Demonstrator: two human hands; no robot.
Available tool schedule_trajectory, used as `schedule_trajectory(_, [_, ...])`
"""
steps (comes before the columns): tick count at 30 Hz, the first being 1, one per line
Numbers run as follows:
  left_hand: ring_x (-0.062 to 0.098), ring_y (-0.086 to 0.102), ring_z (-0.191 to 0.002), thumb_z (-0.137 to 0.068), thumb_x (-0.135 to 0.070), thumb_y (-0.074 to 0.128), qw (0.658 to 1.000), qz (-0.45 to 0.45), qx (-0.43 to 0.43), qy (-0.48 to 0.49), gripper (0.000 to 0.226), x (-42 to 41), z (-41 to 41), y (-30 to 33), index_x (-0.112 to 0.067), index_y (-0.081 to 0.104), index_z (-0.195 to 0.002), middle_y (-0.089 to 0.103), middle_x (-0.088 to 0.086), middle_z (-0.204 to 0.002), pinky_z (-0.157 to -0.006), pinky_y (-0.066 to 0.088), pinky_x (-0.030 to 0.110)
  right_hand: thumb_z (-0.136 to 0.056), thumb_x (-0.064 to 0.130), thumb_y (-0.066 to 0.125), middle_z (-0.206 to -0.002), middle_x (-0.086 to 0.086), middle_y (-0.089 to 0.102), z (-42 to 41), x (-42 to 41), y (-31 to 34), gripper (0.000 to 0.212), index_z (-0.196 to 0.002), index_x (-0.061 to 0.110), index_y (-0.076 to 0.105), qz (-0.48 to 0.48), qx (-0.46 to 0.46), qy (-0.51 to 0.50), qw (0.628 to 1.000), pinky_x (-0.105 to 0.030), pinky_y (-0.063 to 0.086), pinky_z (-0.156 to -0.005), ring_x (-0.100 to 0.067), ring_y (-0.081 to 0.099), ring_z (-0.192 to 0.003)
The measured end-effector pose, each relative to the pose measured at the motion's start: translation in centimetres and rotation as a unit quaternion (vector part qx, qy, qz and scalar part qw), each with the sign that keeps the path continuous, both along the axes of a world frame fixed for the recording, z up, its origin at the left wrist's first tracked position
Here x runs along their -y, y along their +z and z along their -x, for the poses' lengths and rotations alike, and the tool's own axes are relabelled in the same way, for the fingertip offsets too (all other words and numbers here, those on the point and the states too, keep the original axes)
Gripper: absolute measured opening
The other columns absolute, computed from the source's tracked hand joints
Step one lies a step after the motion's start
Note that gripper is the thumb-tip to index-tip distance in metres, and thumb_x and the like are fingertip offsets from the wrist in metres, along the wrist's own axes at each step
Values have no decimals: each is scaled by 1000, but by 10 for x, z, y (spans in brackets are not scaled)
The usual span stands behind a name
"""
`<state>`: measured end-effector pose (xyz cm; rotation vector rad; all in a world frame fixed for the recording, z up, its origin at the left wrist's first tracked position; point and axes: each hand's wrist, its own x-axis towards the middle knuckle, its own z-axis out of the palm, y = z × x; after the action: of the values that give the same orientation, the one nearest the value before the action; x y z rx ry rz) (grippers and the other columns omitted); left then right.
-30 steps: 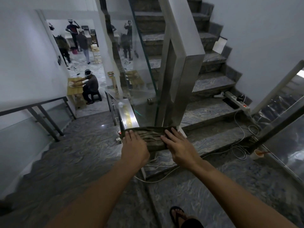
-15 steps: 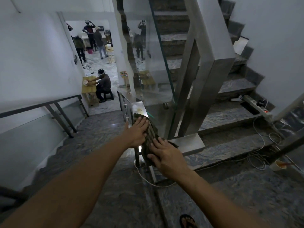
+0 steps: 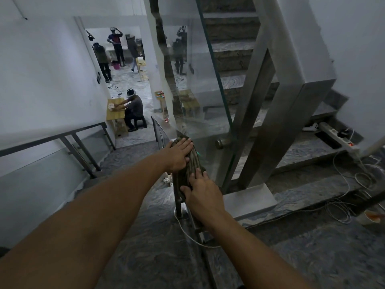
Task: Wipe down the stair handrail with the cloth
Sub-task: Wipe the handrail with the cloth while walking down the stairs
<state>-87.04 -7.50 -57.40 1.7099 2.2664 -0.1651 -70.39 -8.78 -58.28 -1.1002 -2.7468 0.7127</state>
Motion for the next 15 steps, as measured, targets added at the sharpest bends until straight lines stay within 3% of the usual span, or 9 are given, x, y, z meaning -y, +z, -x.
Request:
schedule_trajectory(5, [18, -8, -148, -100, -28, 27, 1000, -15, -3, 14, 58, -15, 17, 1, -16, 1, -151, -6, 4, -161, -118, -3, 46, -94, 35, 49, -155, -12, 28, 25, -14, 0, 55, -139, 6, 38, 22, -7, -17, 1000, -45, 28, -111, -31, 24, -141])
schedule_trajectory(11, [27, 16, -146, -99, -28, 34, 995, -55, 39, 68, 57, -18, 30, 1, -11, 14, -149, 17, 12, -159, -119, 13, 44, -94, 34, 50, -158, -11, 21, 41, -29, 2, 58, -143, 8, 33, 36, -11, 9, 999, -41, 21, -114, -28, 16, -145])
schedule_trajectory(15, [28, 9, -148, -100, -29, 34, 993, -67, 48, 85, 60, -4, 20, 3, -5, 10, -149, 11, 15, -159, -119, 9, 40, -95, 33, 49, -157, -10, 25, 29, -24, 3, 54, -141, 9, 37, 26, -10, 28, 999, -42, 20, -114, -30, 19, -143])
